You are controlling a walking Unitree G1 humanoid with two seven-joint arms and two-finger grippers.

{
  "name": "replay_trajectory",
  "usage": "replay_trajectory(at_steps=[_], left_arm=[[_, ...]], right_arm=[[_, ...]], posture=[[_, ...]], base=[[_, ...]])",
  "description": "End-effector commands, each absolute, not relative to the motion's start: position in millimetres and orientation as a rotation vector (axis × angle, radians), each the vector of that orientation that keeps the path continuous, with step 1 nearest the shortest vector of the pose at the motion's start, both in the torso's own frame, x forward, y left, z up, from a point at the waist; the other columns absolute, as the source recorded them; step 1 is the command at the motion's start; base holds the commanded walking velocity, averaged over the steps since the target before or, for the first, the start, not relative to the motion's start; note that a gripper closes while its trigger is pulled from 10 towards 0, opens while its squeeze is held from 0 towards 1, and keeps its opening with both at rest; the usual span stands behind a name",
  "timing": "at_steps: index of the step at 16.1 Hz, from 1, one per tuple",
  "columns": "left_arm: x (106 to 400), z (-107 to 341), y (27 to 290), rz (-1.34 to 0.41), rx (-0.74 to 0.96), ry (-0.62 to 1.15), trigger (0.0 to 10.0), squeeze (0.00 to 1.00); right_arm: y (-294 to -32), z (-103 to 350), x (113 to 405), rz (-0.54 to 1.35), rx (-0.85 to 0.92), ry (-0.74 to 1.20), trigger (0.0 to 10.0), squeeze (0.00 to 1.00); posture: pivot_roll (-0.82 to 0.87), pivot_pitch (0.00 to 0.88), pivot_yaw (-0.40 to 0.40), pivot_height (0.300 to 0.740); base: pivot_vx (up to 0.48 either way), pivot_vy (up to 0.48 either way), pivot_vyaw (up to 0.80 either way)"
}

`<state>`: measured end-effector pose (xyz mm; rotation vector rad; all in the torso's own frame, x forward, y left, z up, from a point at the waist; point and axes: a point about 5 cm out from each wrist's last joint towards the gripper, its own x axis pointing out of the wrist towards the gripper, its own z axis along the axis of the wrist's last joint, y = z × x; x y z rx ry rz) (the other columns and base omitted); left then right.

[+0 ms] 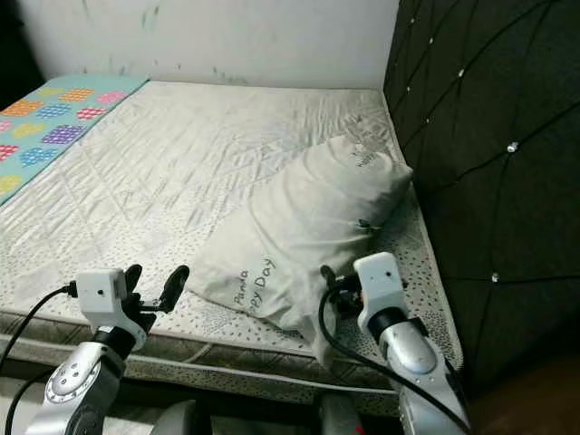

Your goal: Clean up the room

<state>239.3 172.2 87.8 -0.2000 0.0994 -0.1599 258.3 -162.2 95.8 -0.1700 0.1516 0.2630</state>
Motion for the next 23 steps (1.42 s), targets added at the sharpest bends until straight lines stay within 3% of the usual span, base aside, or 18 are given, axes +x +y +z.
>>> replay_trajectory(at_steps=[1,7,18,23], left_arm=[[239.1,90.5,173.6,-0.159,-0.193,0.095,10.0,0.0],[236.0,90.3,173.1,-0.16,-0.191,0.106,10.0,0.0],[234.3,91.8,172.3,-0.151,-0.184,0.107,10.0,0.0],[247.3,96.0,167.0,-0.192,-0.189,0.107,10.0,0.0]], right_arm=[[-158.8,96.7,256.4,0.281,-0.169,0.15,10.0,0.0],[-157.1,93.5,251.0,0.311,-0.164,0.167,10.0,0.0],[-143.9,94.9,272.2,0.38,-0.19,0.174,10.0,0.0],[-113.3,112.6,308.6,0.351,-0.099,0.118,10.0,0.0]], posture=[[-0.15,0.0,0.013,0.601],[-0.15,0.022,0.014,0.531],[-0.14,0.028,0.013,0.531],[-0.11,0.096,0.025,0.531]], base=[[0.0,0.0,0.0],[0.0,0.0,0.0],[0.0,0.0,0.0],[0.0,0.0,0.0]])
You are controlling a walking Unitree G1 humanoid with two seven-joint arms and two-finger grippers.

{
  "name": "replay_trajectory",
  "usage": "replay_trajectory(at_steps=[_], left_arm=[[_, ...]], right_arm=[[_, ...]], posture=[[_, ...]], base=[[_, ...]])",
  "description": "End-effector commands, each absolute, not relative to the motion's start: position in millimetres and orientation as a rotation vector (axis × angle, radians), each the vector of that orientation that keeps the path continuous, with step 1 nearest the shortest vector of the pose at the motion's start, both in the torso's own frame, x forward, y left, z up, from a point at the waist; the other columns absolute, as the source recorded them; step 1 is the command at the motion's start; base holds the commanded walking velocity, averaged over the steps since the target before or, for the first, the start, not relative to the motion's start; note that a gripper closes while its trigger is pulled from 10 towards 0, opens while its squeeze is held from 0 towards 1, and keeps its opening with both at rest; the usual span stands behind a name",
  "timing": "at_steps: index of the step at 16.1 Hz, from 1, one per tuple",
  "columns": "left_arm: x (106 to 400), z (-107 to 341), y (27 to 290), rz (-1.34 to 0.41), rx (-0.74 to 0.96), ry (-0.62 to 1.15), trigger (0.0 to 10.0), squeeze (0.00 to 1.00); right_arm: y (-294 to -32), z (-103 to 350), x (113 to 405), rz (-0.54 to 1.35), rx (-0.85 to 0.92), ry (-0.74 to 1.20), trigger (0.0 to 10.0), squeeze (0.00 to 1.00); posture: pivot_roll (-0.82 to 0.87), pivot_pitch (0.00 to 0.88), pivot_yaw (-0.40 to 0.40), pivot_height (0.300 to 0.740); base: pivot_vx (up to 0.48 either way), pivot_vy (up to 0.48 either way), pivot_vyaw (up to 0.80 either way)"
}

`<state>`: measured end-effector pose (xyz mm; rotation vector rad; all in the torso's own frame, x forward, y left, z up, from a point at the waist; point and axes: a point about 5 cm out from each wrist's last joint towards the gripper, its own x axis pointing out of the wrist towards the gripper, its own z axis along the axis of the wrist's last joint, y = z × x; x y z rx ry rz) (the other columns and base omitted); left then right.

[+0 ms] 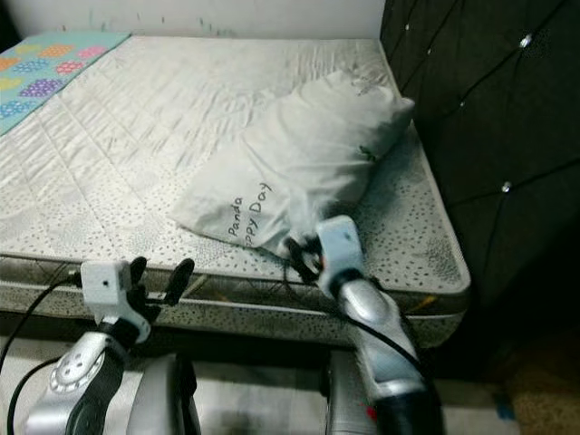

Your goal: Clean up the room

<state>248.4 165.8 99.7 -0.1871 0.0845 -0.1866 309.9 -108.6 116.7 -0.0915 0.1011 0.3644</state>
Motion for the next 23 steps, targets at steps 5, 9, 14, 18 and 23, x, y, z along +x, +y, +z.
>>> replay_trajectory(at_steps=[5,9,14,18,23], left_arm=[[245.1,96.3,163.8,-0.2,-0.188,0.119,10.0,0.0],[241.7,96.4,159.6,-0.208,-0.192,0.128,10.0,0.0],[238.8,95.4,163.6,-0.184,-0.186,0.137,10.0,0.0],[240.2,96.4,163.1,-0.181,-0.18,0.134,10.0,0.0],[239.8,96.7,160.8,-0.198,-0.187,0.14,10.0,0.0]], right_arm=[[-86.9,112.8,315.7,0.318,-0.054,0.119,10.0,0.0],[-78.7,122.2,325.6,0.209,-0.032,0.068,10.0,0.0],[-102.0,137.9,335.8,0.062,-0.134,-0.034,10.0,0.0],[-116.8,142.7,339.4,0.031,-0.144,-0.06,10.0,0.0],[-90.2,121.9,332.3,0.131,-0.108,0.028,10.0,0.0]], posture=[[-0.09,0.162,0.043,0.531],[-0.07,0.171,0.044,0.531],[-0.07,0.176,0.043,0.531],[-0.07,0.17,0.044,0.531],[-0.07,0.174,0.043,0.531]], base=[[0.0,0.0,0.0],[0.0,0.0,0.0],[0.0,0.0,0.0],[0.0,0.0,0.0],[0.0,0.0,0.0]])
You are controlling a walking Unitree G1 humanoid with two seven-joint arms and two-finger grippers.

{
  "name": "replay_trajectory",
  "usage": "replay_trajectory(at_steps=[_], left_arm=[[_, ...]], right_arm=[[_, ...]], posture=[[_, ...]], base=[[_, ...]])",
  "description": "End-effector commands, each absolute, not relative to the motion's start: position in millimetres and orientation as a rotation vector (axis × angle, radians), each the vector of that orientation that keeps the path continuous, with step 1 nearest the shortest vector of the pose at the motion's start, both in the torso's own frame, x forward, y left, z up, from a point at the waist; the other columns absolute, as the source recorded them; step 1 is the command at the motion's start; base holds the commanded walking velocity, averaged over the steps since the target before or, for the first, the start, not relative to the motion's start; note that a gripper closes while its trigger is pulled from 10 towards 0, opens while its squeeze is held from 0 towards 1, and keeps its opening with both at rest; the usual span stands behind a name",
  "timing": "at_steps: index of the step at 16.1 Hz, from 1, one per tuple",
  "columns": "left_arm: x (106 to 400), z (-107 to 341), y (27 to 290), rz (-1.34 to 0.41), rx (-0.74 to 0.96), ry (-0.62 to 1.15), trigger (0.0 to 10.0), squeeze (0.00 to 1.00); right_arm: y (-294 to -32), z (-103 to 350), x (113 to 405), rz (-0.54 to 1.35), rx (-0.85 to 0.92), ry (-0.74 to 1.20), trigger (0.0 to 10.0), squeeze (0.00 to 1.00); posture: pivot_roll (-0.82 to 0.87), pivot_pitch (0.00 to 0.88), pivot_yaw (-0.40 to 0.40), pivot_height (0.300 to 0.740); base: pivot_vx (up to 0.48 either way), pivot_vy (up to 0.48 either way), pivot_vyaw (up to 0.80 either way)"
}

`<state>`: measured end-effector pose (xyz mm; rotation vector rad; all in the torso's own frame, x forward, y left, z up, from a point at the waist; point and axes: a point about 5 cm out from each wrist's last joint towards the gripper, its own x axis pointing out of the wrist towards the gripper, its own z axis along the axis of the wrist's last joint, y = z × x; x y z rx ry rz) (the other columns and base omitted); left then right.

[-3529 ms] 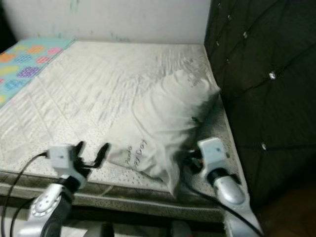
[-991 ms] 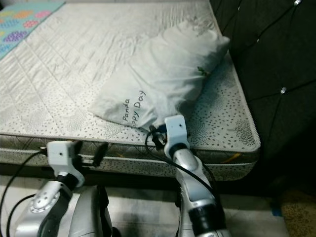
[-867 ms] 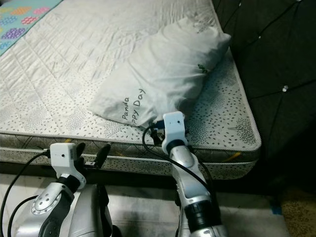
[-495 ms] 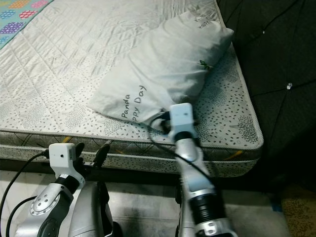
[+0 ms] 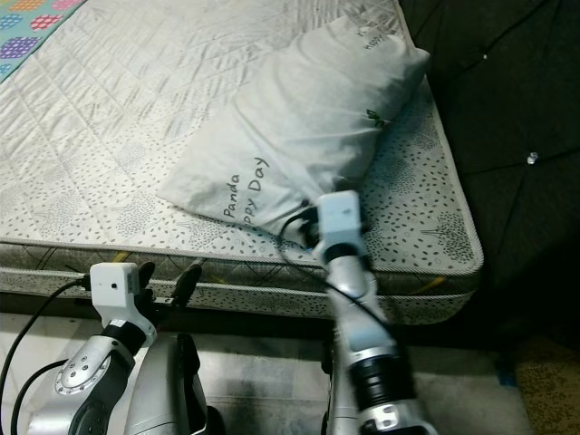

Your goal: Clean up the room

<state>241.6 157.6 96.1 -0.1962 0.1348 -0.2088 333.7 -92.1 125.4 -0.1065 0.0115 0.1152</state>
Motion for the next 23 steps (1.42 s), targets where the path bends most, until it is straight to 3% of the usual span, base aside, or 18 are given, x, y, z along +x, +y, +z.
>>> replay_trajectory(at_steps=[1,2,3,4,5,23], left_arm=[[238.7,96.9,159.9,-0.21,-0.196,0.143,10.0,0.0],[238.5,97.4,159.5,-0.217,-0.202,0.142,10.0,0.0],[239.1,99.8,157.3,-0.246,-0.217,0.134,10.0,0.0],[239.9,102.5,154.9,-0.271,-0.224,0.124,10.0,0.0],[240.1,104.1,152.5,-0.289,-0.231,0.121,10.0,0.0],[241.8,105.0,145.6,-0.334,-0.239,0.124,10.0,0.0]], right_arm=[[-77.9,118.4,330.5,0.161,-0.092,0.046,10.0,0.0],[-73.6,117.5,330.1,0.17,-0.091,0.05,10.0,0.0],[-64.8,116.1,330.0,0.186,-0.081,0.054,6.0,0.0],[-60.0,115.5,330.6,0.201,-0.081,0.053,4.1,0.0],[-57.7,115.1,331.9,0.203,-0.077,0.054,0.0,0.0],[-68.4,120.5,347.8,0.138,-0.065,0.001,0.0,0.0]], posture=[[-0.06,0.17,0.044,0.531],[-0.06,0.17,0.044,0.531],[-0.06,0.164,0.044,0.531],[-0.06,0.163,0.045,0.531],[-0.06,0.16,0.043,0.531],[-0.06,0.143,0.039,0.531]], base=[[0.0,0.0,0.0],[0.0,0.0,0.0],[0.0,0.0,0.0],[0.0,0.0,0.0],[0.0,0.0,0.0],[0.0,0.0,0.0]])
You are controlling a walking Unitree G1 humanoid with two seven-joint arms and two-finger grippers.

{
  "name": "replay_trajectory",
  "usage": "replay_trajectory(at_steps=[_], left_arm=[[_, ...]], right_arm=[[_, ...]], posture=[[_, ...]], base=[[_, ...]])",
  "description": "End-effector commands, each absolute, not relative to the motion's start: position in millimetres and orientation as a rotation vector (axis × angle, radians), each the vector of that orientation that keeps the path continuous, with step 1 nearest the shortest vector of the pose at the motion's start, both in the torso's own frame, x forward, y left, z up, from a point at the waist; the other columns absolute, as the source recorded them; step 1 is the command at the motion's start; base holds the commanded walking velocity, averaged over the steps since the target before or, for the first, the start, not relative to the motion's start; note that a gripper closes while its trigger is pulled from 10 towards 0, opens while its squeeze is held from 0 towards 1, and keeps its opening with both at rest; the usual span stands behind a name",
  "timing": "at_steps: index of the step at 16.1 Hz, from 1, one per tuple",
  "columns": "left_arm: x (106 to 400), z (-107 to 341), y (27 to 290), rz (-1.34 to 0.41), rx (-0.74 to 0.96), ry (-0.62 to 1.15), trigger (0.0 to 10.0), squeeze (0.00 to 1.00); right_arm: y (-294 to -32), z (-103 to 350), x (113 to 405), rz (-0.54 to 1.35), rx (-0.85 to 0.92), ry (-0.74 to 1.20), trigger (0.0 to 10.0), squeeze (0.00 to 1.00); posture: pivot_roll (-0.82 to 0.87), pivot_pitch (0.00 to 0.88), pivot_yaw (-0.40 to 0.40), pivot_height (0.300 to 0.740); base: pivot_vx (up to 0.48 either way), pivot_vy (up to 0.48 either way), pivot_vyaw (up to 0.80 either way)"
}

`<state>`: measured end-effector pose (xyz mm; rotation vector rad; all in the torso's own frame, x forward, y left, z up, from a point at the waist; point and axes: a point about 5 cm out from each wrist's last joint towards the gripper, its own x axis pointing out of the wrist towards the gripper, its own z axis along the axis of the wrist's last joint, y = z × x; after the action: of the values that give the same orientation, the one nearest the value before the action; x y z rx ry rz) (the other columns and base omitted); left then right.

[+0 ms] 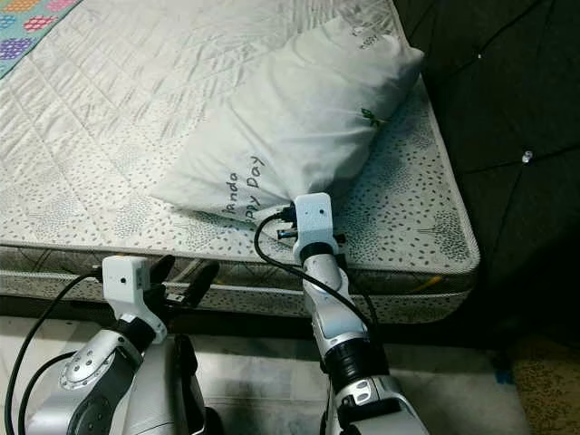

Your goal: Clean up the room

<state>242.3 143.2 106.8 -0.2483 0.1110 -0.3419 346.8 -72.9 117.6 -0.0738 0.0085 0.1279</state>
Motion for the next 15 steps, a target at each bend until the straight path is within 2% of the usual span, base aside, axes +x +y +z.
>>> replay_trajectory(at_steps=[1,4,8,10,15], left_arm=[[241.7,105.2,145.2,-0.334,-0.239,0.123,10.0,0.0],[242.7,105.8,145.2,-0.332,-0.24,0.12,10.0,0.0],[244.1,106.2,146.5,-0.322,-0.237,0.113,10.0,0.0],[244.2,106.4,146.9,-0.318,-0.236,0.111,10.0,0.0],[245.4,106.6,151.5,-0.299,-0.223,0.107,10.0,0.0]], right_arm=[[-68.6,120.5,348.2,0.139,-0.067,0.0,0.0,0.0],[-74.2,128.3,358.4,0.13,-0.089,-0.021,0.0,0.0],[-94.3,167.2,388.9,0.098,-0.15,-0.096,0.0,0.0],[-98.3,174.3,393.3,0.097,-0.167,-0.109,0.0,0.0],[-158.3,211.4,412.9,0.006,-0.301,-0.133,0.0,0.0]], posture=[[-0.06,0.142,0.039,0.531],[-0.06,0.141,0.037,0.531],[-0.06,0.133,0.03,0.531],[-0.05,0.132,0.028,0.531],[-0.05,0.127,0.031,0.531]], base=[[0.0,0.0,0.0],[0.0,0.0,0.0],[0.0,0.0,0.0],[0.0,0.0,0.0],[0.0,0.0,0.0]])
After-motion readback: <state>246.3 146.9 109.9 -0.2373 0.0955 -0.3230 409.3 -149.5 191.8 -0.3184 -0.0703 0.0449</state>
